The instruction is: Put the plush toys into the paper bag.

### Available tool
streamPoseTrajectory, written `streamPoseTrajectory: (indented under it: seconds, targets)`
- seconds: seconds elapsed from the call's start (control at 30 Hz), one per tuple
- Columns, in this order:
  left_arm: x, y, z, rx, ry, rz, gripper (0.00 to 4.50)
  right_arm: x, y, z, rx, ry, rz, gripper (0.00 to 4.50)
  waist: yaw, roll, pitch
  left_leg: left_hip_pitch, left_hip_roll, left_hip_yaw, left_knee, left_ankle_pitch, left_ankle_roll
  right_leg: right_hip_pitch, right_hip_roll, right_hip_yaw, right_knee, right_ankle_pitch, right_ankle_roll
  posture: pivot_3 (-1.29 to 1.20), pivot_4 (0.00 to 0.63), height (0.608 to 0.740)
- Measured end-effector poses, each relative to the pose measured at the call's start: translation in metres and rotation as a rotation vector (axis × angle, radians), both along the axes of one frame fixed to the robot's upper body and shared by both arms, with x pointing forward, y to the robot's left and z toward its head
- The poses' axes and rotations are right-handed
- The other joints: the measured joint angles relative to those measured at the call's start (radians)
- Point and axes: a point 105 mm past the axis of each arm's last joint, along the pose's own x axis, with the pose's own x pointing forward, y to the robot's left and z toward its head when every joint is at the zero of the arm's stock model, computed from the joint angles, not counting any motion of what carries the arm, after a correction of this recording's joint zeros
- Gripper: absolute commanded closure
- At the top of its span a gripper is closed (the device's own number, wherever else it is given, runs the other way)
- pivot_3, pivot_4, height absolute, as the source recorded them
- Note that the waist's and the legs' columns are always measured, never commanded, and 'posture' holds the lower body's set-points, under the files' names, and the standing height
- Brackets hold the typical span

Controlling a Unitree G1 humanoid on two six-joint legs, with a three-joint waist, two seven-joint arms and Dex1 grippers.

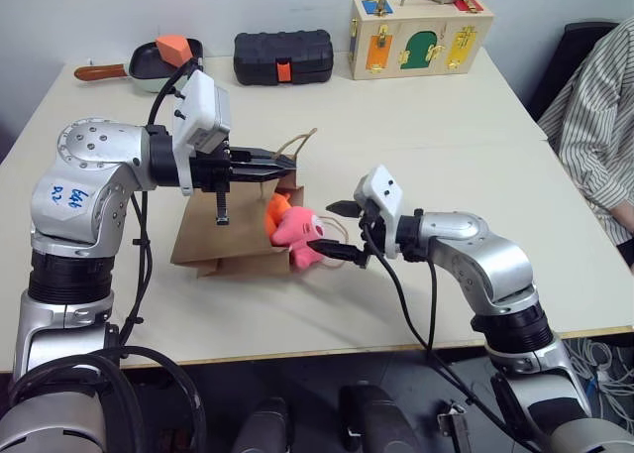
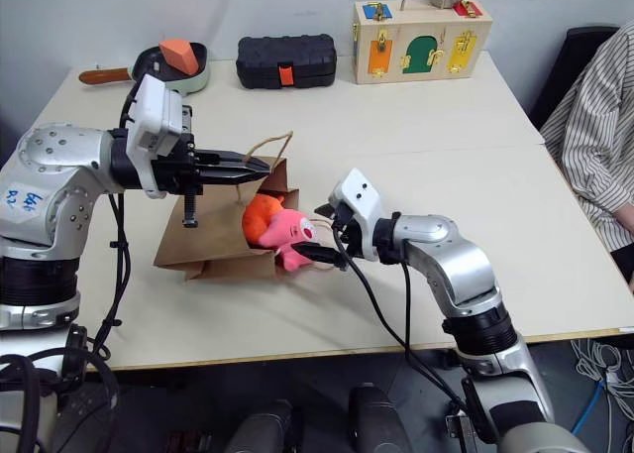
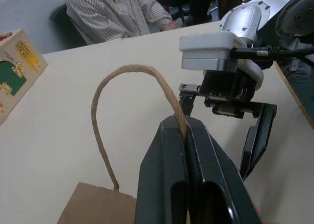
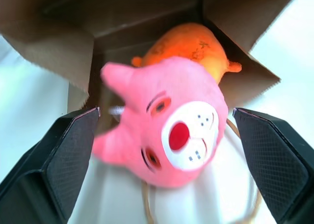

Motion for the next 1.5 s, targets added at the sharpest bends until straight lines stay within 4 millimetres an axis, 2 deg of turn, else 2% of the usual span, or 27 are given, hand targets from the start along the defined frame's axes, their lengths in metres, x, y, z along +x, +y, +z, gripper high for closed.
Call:
streamPoseTrajectory:
  seconds: [0.17,0.23,0.27,0.33,0.47,0.67,0.7,0.73,0.83,0.97,1.13,1.23,1.37,1.5]
  targets:
    - [0.0,0.0,0.0,-0.001,0.0,-0.002,4.5,0.012,-0.008,-0.018,-0.028,0.055,-0.06,0.02,0.002,0.0,0.0,0.0,0.001,0.002,-0.001,0.0,0.0,0.0,0.001,0.001,-0.002,0.0,0.0,0.0,0.15,0.74]
    - [0.0,-0.001,0.0,-0.001,0.0,-0.004,4.5,0.011,0.004,-0.02,-0.014,0.075,-0.03,0.02,-0.002,0.0,0.0,0.0,0.001,0.003,-0.001,0.0,0.0,0.0,0.001,0.0,-0.002,0.0,0.0,0.0,0.15,0.74]
    - [0.0,-0.001,0.0,0.0,0.0,-0.005,4.5,0.009,0.014,-0.022,-0.009,0.086,-0.007,0.2,-0.005,0.0,0.0,0.0,0.002,0.003,-0.001,0.0,0.0,0.0,0.001,0.0,-0.002,0.0,0.0,0.0,0.15,0.74]
    - [-0.001,-0.002,0.0,-0.001,0.0,-0.009,4.5,0.009,0.032,-0.029,-0.017,0.104,0.018,0.62,-0.009,0.0,0.0,0.0,0.002,0.003,0.0,0.0,0.0,0.0,0.001,0.0,-0.002,0.0,0.0,0.0,0.15,0.74]
    - [-0.001,-0.003,-0.001,-0.001,0.001,-0.012,4.5,0.019,0.044,-0.041,-0.035,0.108,-0.007,2.04,-0.013,0.0,0.0,0.0,0.001,0.003,0.0,0.0,0.0,0.0,0.001,0.0,-0.002,0.0,0.0,0.0,0.15,0.74]
    - [-0.001,-0.004,-0.002,0.007,0.005,-0.018,4.5,0.023,0.054,-0.016,0.087,0.122,0.006,4.09,-0.02,0.0,0.0,0.0,0.002,0.002,0.0,0.0,0.0,0.0,0.001,0.0,-0.001,0.0,0.0,0.0,0.15,0.74]
    - [-0.001,-0.004,-0.002,0.007,0.005,-0.018,4.5,0.023,0.055,-0.01,0.11,0.128,0.011,4.38,-0.02,0.0,0.0,0.0,0.002,0.002,0.0,0.0,0.0,0.0,0.001,0.0,-0.001,0.0,0.0,0.0,0.15,0.74]
    - [-0.001,-0.004,-0.002,0.007,0.005,-0.018,4.5,0.023,0.055,-0.006,0.128,0.135,0.017,4.48,-0.02,0.0,0.0,0.0,0.002,0.002,0.0,0.0,0.0,0.0,0.001,0.0,-0.001,0.0,0.0,0.0,0.15,0.74]
    - [-0.001,-0.004,-0.002,0.007,0.005,-0.018,4.5,0.019,0.06,0.003,0.18,0.169,0.044,4.48,-0.02,0.0,0.0,0.0,0.002,0.002,0.0,0.0,0.0,0.0,0.001,0.0,0.0,0.0,0.0,0.0,0.15,0.74]
    - [-0.001,-0.005,-0.002,0.007,0.005,-0.02,4.5,0.011,0.087,0.007,0.186,0.184,0.119,4.48,-0.026,0.0,0.0,0.0,0.002,0.002,-0.001,0.0,0.0,-0.001,0.001,0.0,0.001,0.0,0.0,0.0,0.15,0.74]
    - [-0.001,-0.006,-0.003,0.006,0.005,-0.025,4.5,0.001,0.116,-0.022,0.159,0.329,0.173,4.48,-0.027,0.0,0.0,0.0,0.001,0.002,0.0,0.0,0.0,-0.001,0.001,0.0,0.002,0.0,0.0,0.0,0.15,0.74]
    - [-0.001,-0.007,-0.003,0.006,0.007,-0.025,4.5,-0.005,0.126,-0.027,0.174,0.402,0.218,4.48,-0.025,0.0,0.0,0.0,0.001,0.001,0.0,0.0,0.0,-0.001,0.001,-0.001,0.002,0.0,0.0,0.0,0.15,0.74]
    - [-0.001,-0.007,-0.003,0.006,0.007,-0.025,4.5,-0.001,0.128,-0.029,0.145,0.369,0.209,4.48,-0.026,0.0,0.0,0.0,0.001,0.001,0.0,0.0,0.0,-0.001,0.001,-0.001,0.002,0.0,0.0,0.0,0.15,0.74]
    - [-0.001,-0.006,-0.003,0.006,0.005,-0.022,4.5,0.006,0.116,-0.024,0.152,0.356,0.172,3.27,-0.026,0.0,0.0,0.0,0.001,0.001,0.0,0.0,0.0,-0.001,0.001,-0.001,0.002,0.0,0.0,0.0,0.15,0.74]
